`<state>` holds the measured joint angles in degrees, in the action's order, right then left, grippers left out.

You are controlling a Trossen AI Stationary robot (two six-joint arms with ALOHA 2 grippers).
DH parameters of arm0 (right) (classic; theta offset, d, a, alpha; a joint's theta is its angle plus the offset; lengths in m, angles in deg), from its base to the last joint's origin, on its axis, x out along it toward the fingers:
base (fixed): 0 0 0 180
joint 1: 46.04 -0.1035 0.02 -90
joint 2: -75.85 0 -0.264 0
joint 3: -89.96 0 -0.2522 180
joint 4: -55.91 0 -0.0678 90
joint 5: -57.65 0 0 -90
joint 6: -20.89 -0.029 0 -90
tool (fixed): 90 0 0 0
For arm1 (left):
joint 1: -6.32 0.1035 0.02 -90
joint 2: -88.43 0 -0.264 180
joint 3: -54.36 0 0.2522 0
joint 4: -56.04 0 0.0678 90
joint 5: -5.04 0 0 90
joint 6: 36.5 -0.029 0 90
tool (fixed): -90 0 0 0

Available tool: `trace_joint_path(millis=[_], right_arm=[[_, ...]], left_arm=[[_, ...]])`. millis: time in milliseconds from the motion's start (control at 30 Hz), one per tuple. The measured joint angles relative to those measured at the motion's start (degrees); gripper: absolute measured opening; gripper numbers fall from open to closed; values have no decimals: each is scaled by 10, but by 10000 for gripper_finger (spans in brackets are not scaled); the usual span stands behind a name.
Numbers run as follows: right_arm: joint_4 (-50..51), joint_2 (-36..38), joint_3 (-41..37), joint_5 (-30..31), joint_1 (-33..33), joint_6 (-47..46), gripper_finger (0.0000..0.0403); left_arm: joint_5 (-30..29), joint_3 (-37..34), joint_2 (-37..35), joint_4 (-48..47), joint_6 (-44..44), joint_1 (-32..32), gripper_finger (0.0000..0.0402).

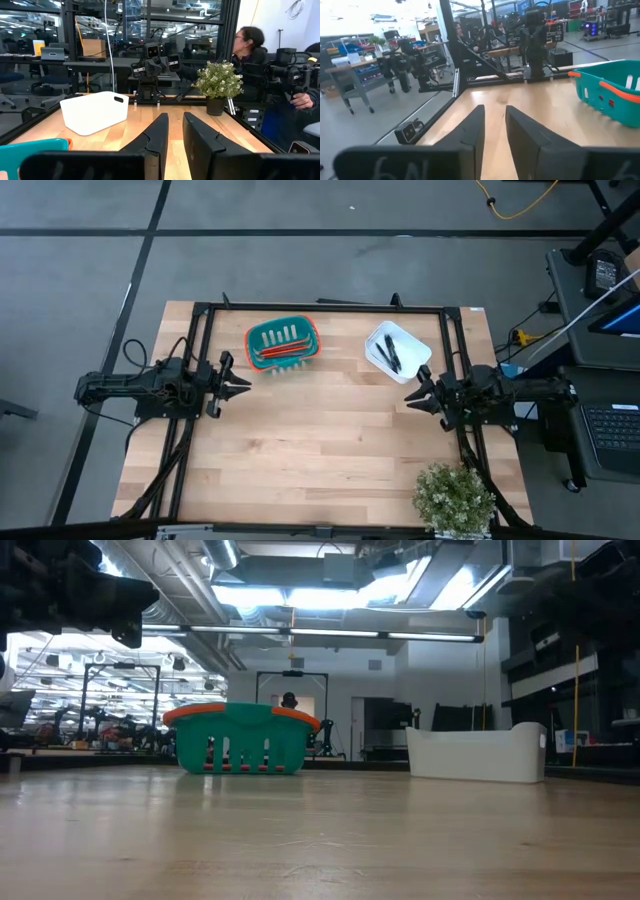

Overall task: Sort pens & pencils
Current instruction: Return to Home Position

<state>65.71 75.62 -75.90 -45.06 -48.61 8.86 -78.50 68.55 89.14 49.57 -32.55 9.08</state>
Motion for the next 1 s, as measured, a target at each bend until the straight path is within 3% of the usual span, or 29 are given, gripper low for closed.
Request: trace_joint_path(millis=[1000], right_arm=[[0,0,0,0,-14,-29,79]], left_arm=[[0,0,0,0,0,0,53]])
